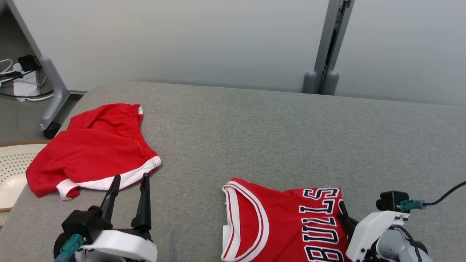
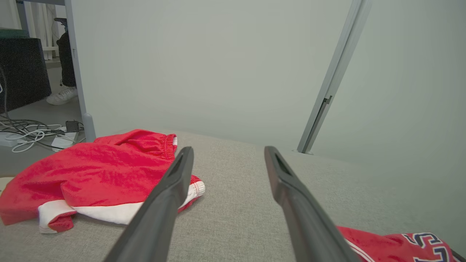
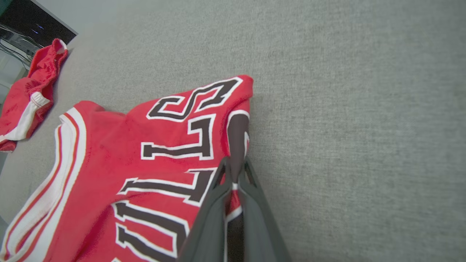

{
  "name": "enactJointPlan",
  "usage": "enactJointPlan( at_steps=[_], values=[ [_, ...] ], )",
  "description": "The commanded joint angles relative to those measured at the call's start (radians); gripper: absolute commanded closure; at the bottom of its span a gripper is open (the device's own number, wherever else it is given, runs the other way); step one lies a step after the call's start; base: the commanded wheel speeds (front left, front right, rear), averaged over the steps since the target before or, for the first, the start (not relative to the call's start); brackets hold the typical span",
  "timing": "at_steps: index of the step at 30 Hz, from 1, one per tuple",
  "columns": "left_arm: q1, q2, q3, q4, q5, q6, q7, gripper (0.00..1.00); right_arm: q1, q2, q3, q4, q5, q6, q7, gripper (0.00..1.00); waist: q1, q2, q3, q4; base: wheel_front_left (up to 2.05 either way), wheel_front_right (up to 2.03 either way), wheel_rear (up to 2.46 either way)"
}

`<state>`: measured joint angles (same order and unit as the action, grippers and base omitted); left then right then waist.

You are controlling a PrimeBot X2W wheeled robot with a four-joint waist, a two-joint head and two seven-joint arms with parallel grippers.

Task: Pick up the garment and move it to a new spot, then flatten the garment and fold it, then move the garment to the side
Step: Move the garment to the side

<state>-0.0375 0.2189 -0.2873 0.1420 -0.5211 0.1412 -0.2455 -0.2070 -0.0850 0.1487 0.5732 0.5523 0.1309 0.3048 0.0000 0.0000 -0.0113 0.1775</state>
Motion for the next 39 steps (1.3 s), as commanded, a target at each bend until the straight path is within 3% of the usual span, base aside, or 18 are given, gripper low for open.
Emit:
enactJointPlan(
  at_steps=[1, 10, 19, 30, 39],
  values=[
    [-0.017, 0.005, -0.001, -0.003, -0.001, -0.002, 0.001, 0.00, -0.017, -0.012, -0.001, -0.008, 0.001, 0.000, -0.011, 1.00, 0.0000, 0.0000, 0.000, -0.013, 0.00, 0.00, 0.00],
    [-0.050, -0.012, -0.044, -0.035, 0.017, -0.017, 0.009, 0.00, -0.109, -0.076, 0.044, -0.062, 0.001, 0.000, -0.074, 1.00, 0.0000, 0.0000, 0.031, -0.154, 0.00, 0.00, 0.00],
    [-0.128, -0.026, -0.091, -0.052, 0.043, -0.036, 0.021, 0.00, -0.284, -0.140, 0.107, -0.036, 0.017, 0.000, -0.124, 1.00, 0.0000, 0.0000, 0.127, -0.313, 0.00, 0.00, 0.00],
    [-0.217, 0.001, -0.121, -0.093, 0.077, -0.050, 0.067, 0.00, -0.499, -0.212, 0.092, 0.114, 0.051, 0.000, -0.239, 1.00, 0.0000, 0.0000, 0.269, -0.431, 0.00, 0.00, 0.00],
    [-0.262, 0.023, -0.131, -0.121, 0.091, -0.049, 0.103, 0.00, -0.660, -0.259, 0.015, 0.344, -0.084, 0.000, -0.335, 1.00, 0.0000, 0.0000, 0.336, -0.459, 0.00, 0.00, 0.00]
  ],
)
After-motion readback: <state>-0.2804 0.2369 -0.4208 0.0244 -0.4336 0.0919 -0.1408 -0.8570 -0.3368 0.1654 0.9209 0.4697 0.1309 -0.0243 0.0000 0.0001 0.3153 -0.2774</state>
